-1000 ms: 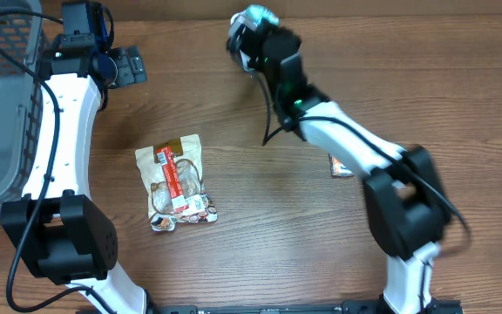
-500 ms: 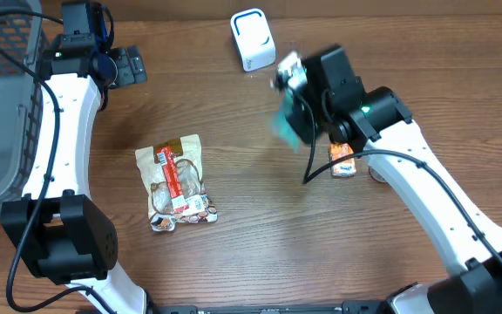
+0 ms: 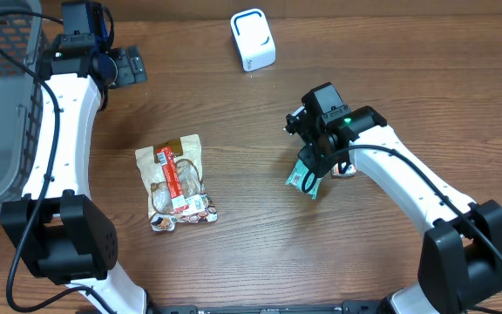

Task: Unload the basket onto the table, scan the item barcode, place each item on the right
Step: 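Lower the mint-green pack onto the table right and release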

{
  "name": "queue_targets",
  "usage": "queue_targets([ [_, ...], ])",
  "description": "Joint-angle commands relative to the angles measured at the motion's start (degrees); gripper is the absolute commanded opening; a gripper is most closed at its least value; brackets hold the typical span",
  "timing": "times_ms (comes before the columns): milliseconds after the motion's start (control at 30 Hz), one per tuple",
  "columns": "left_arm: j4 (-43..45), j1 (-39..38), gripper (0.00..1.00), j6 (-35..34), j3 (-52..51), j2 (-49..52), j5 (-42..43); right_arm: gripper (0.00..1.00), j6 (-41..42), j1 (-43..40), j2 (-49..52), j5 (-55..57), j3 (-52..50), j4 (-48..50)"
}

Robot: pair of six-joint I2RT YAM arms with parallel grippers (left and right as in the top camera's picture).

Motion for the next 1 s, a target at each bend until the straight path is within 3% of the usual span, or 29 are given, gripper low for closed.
queue_targets([
  [0, 0.02, 0.15, 1.0, 1.49, 1.07, -0.39, -0.31, 0.89, -0.42, -0.28, 0.35, 2.49, -0.31, 1.27],
  [100, 0.02, 0.15, 1.0, 1.49, 1.05, -0.39, -0.31, 0.87, 2.56, -0.28, 0.35, 2.47, -0.31, 4.39],
  [200, 0.02, 0.15, 1.0, 1.49, 1.07, -0.39, -0.31, 0.73, 18.82, -0.2, 0.35, 0.04, -0.31, 9.73],
  [367, 0.02, 0.15, 1.0, 1.49, 1.05, -0.39, -0.31, 0.32, 39.47, -0.22, 0.63, -14.19, -0.31, 9.22],
  [400, 0.02, 0.15, 1.0, 1.49, 1.07, -0.39, -0.31, 0.05, 40.87, -0.2, 0.63, -15.76, -0.44, 8.96],
  [600, 0.02, 0.15, 1.0, 1.49, 1.07, -0.39, -0.31, 0.05, 53.96, 0.17, 0.74, -16.46, -7.85, 18.82],
  [700, 0.02, 0.15, 1.0, 1.49, 1.07, -0.39, -0.31, 0.16, 55.41, 0.17, 0.74, -16.44, -12.02, 23.39],
  [767, 0.02, 0.15, 1.0, 1.49, 1.07, -0.39, -0.31, 0.17, 56.5, 0.17, 0.74, -16.37, -14.8, 26.4],
  [800, 0.02, 0.15, 1.0, 1.49, 1.07, -0.39, -0.31, 0.16, 56.72, 0.17, 0.74, -16.06, -16.13, 27.85],
  [867, 0.02, 0.15, 1.0, 1.49, 1.07, -0.39, -0.31, 0.04, 56.72, 0.15, 0.74, -14.78, -17.14, 28.37],
  [967, 0.02, 0.15, 1.0, 1.46, 1.07, -0.39, -0.31, 0.04, 56.72, 0.11, 0.72, -10.69, -17.2, 26.18],
])
